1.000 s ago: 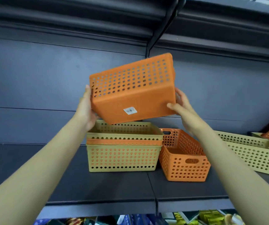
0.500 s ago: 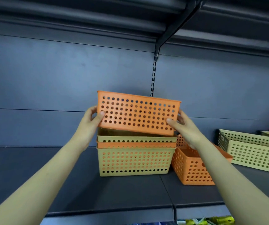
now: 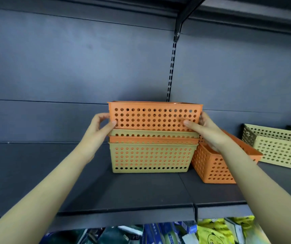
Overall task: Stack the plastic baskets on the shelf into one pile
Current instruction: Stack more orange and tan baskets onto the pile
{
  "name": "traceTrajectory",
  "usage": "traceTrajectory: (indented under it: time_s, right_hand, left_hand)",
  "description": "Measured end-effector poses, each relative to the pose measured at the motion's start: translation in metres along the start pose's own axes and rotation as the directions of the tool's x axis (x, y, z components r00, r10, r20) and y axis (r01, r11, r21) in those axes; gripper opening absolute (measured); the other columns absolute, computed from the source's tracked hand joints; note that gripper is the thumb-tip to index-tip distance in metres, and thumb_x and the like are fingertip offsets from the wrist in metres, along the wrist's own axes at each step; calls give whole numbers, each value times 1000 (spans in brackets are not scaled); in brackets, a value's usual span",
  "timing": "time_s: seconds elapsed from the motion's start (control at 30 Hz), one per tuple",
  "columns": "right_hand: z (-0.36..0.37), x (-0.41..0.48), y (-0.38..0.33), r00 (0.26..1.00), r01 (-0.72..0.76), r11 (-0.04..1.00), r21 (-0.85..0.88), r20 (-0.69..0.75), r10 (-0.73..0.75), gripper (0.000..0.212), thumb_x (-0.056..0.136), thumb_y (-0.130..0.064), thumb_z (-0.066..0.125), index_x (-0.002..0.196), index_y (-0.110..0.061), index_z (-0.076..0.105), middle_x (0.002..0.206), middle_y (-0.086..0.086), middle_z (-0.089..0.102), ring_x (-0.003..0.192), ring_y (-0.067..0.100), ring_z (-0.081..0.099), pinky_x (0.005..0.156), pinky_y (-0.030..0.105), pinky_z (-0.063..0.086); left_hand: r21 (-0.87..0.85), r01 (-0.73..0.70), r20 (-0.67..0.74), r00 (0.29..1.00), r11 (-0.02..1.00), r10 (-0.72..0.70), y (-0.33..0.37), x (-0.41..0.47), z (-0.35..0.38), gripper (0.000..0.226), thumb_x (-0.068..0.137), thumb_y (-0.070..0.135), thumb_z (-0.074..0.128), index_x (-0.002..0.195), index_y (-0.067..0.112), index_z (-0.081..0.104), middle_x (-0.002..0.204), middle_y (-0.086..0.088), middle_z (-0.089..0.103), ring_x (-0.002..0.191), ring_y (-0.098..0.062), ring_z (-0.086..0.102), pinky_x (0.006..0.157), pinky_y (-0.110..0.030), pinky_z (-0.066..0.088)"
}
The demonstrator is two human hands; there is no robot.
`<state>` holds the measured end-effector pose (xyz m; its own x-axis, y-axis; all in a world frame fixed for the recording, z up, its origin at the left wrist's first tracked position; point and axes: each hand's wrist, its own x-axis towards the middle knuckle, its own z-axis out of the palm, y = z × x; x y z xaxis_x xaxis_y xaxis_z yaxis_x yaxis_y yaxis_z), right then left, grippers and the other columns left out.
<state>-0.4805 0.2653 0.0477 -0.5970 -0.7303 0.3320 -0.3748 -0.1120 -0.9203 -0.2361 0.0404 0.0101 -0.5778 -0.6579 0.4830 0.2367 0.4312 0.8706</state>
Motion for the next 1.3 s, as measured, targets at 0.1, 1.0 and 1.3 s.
traceTrajectory:
  time_s: [0.1, 1.0, 1.3]
  right_hand:
    - [6, -4, 2, 988, 1, 997, -72, -153, -12, 95, 68, -62, 67, 144, -19, 28, 141, -3, 48, 129, 15, 48, 97, 26, 42]
    - [-19, -60, 14, 967, -76, 726, -683, -229, -114, 59, 97, -58, 26, 133, -19, 51, 137, 7, 57, 130, 25, 48, 102, 36, 35]
    - [-77, -82, 37, 962, -273, 292, -917, -253, 102, 72, 71, -86, 35, 54, -17, 42, 48, -4, 47, 59, 17, 55, 66, 31, 35]
  left_hand:
    - [-15, 38, -15, 999, 999, -38, 2, -1, -1, 45, 96, 46, 50, 134, 22, 44, 131, 13, 51, 114, 7, 48, 103, -27, 32]
    - [806, -577, 477, 766, 132, 432, 42, 19, 79, 50, 98, 55, 22, 100, 24, 61, 78, 8, 63, 61, -14, 54, 53, -25, 45]
    - [843, -527, 419, 767, 106, 485, 31, 24, 98, 44, 99, 56, 27, 90, 27, 58, 60, 8, 54, 52, -16, 58, 53, -27, 53]
